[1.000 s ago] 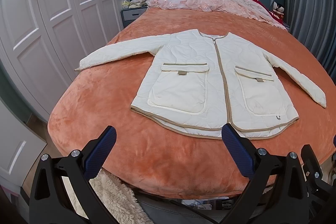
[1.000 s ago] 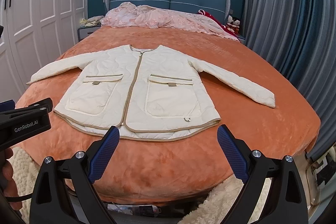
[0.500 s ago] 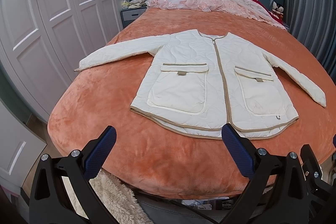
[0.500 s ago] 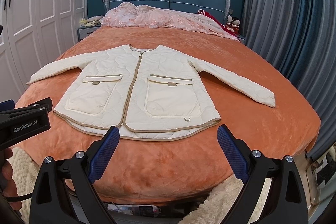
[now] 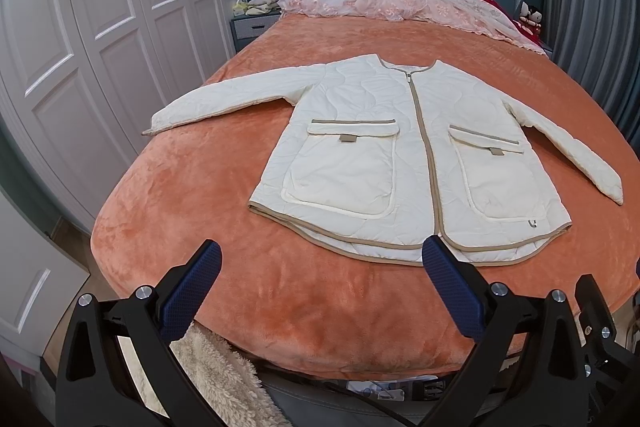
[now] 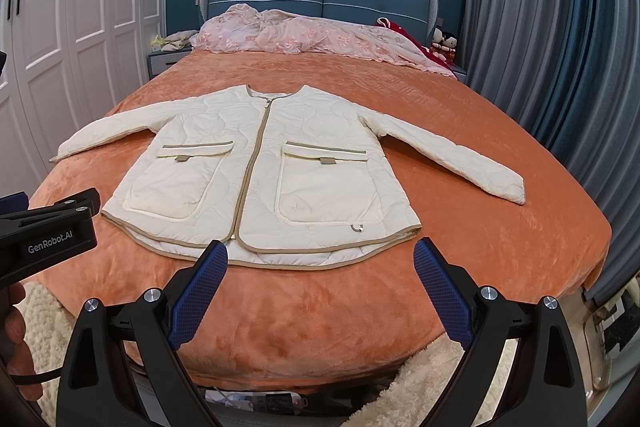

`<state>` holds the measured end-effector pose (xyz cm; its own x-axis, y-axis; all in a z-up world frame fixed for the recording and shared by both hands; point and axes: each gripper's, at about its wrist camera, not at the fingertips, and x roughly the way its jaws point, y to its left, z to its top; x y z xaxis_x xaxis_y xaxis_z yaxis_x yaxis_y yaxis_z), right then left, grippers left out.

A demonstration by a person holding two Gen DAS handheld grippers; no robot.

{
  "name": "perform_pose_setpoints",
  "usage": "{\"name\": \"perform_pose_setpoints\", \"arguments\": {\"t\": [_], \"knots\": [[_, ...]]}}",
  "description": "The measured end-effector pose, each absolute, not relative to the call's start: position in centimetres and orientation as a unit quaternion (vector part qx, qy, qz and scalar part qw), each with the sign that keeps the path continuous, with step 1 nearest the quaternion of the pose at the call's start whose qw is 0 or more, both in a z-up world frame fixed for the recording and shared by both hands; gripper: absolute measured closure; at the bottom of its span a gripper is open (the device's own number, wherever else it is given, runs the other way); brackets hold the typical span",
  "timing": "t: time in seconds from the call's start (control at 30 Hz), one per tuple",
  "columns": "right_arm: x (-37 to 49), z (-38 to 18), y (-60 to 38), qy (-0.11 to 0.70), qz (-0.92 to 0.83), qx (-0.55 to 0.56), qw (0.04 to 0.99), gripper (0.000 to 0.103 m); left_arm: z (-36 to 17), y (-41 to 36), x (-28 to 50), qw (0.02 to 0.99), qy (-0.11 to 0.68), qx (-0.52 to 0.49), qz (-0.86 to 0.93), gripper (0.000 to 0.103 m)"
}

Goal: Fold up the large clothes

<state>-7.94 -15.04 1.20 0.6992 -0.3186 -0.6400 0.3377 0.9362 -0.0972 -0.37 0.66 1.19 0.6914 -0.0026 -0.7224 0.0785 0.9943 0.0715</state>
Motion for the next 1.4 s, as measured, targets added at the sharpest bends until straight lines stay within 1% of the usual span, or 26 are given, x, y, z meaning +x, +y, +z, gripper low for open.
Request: {"name": "perform_pose_setpoints", "arguments": {"t": [0.67, 1.03, 1.2, 1.4], "knots": [[-7.8, 1.2, -15.2, 0.346, -0.179, 0.018, 0.921, 0.011, 0.1, 0.3, 0.6, 0.914, 0.403, 0.049, -0.023, 0.005], [-5.1, 0.0, -17.9, 0.350, -0.196, 0.029, 0.916, 0.011, -1.1, -0.4, 3.5, 0.908, 0.415, 0.050, -0.026, 0.005], [-2.6, -1.1, -22.2, 0.351, -0.207, 0.062, 0.911, 0.011, -1.8, -1.0, 6.2, 0.907, 0.417, 0.054, -0.023, 0.005], [0.7, -3.0, -31.6, 0.337, -0.260, 0.125, 0.896, 0.011, -2.6, -1.6, 11.0, 0.908, 0.417, 0.035, -0.017, 0.005]]}}
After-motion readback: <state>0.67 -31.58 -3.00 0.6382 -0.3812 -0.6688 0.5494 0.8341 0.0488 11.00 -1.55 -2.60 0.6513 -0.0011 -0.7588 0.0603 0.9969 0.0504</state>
